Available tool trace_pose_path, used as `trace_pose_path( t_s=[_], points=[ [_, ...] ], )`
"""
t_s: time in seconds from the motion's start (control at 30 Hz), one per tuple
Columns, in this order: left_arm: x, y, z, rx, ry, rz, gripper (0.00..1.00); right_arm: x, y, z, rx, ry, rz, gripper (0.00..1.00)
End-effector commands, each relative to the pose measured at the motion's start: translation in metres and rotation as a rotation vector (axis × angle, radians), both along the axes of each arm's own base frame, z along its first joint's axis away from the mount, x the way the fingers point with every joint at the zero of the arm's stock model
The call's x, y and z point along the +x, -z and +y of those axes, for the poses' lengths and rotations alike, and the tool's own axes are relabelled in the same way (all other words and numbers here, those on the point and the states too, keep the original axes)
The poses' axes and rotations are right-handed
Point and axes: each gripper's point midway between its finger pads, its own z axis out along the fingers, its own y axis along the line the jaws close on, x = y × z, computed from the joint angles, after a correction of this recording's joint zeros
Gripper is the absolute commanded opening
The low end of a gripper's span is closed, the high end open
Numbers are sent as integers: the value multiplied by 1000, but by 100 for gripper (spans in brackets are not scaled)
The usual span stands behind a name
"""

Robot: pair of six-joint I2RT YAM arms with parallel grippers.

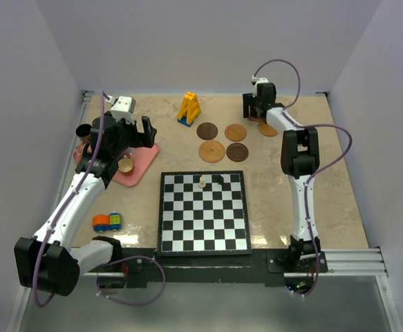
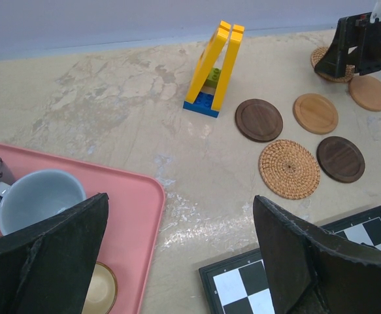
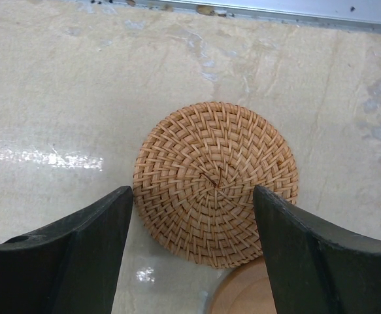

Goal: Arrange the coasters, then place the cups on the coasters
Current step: Move the coaster to the corner of the board.

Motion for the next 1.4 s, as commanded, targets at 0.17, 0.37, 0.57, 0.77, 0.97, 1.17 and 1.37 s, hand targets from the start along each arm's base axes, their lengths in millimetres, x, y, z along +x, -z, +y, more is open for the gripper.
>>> trace_pose_path(
  t_s=[0.17, 0.37, 0.57, 0.77, 0.97, 1.17, 1.37],
  points=[
    [-1, -22, -5, -21, 15, -76, 96, -41, 27, -51, 26, 153, 127, 78],
    [-2, -20, -6, -20, 18, -73, 96, -42, 27, -46, 49, 132, 118, 81],
    [0, -18, -5, -16, 11, -66, 96, -34, 21, -38, 87, 104, 108, 83],
    [1, -16, -4, -13, 5, -62, 98, -30, 3, -29, 115, 60, 79, 89],
    [1, -14, -4, -11, 2, -57, 100, -19, -37, -14, 158, -23, 30, 95],
    [1, -17, -4, -12, 0, -63, 100, -8, -97, -4, 166, -107, -69, 99],
    [0, -17, -3, -13, -2, -65, 100, -19, -147, 2, 172, -148, -144, 99]
  ],
)
